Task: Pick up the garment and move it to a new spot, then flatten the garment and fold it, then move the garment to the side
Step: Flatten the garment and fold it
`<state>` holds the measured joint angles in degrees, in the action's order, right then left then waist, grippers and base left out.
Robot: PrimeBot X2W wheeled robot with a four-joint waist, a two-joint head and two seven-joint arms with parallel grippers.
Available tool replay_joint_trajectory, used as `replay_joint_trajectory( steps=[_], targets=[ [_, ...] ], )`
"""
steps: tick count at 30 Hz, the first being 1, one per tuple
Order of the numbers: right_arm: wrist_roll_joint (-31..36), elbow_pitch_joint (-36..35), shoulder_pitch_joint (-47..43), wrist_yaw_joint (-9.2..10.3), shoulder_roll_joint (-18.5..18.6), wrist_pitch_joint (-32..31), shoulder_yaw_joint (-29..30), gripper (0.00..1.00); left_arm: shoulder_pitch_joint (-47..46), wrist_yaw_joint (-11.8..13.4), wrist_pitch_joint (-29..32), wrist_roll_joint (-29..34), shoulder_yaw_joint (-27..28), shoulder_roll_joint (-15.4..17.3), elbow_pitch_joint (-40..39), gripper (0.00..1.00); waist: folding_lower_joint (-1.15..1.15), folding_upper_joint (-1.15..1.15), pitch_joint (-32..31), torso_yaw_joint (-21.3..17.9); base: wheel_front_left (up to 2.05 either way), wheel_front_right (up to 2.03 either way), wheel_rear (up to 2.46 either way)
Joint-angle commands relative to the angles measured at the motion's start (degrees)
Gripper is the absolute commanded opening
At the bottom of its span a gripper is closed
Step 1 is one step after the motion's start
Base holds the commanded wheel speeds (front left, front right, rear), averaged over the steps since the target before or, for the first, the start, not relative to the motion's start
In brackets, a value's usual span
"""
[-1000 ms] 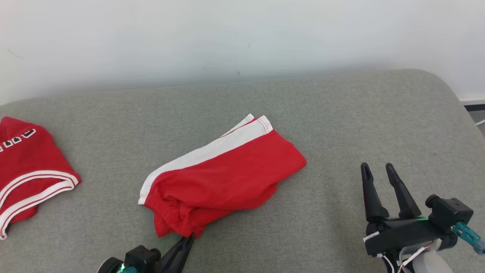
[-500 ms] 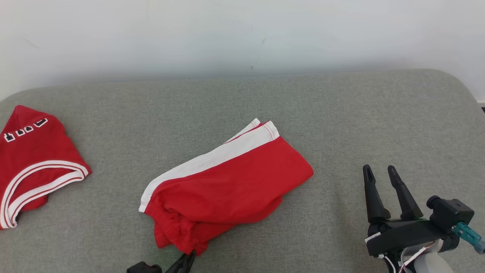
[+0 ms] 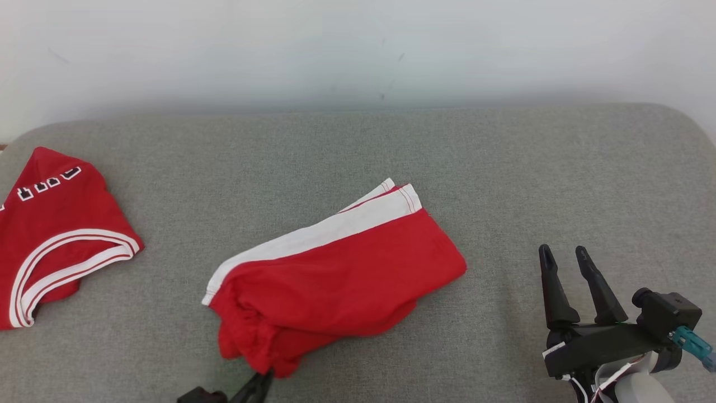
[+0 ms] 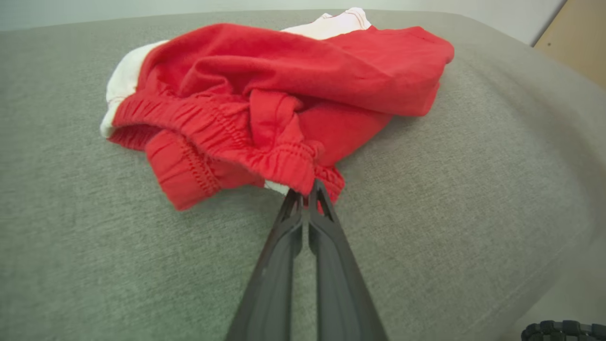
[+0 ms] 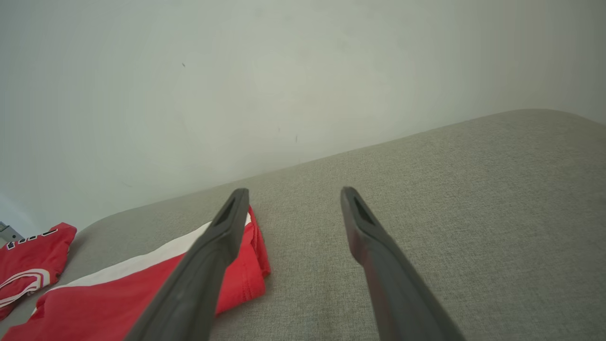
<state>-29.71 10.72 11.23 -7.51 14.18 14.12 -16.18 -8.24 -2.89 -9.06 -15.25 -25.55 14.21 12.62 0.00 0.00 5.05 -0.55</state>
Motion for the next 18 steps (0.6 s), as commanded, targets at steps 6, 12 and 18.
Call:
replay_joint_trajectory(
  steps=[6, 12, 18],
  targets=[
    [0.33, 0.53, 0.76, 0.04, 0.21, -0.37, -0.05, 1.00, 1.37, 0.35, -1.35, -1.52, 1.21, 0.63, 1.07, 0.00, 0.00, 0.00, 0.89, 0.33, 0.00, 0.00, 0.00],
    [0.25, 0.97, 0.80, 0.04, 0.46, -0.50, 0.13, 1.00, 0.20, 3.03, -3.02, 0.18, 2.34, 1.62, 2.24, 0.00, 0.00, 0.00, 0.92, 0.86, 0.00, 0.00, 0.00],
    [0.20, 1.57, 0.82, 0.04, 0.28, -0.58, -0.18, 1.00, -0.65, 3.92, -3.87, -0.21, 3.68, 2.70, 3.36, 0.00, 0.00, 0.00, 0.59, 0.88, 0.00, 0.00, 0.00]
  ],
)
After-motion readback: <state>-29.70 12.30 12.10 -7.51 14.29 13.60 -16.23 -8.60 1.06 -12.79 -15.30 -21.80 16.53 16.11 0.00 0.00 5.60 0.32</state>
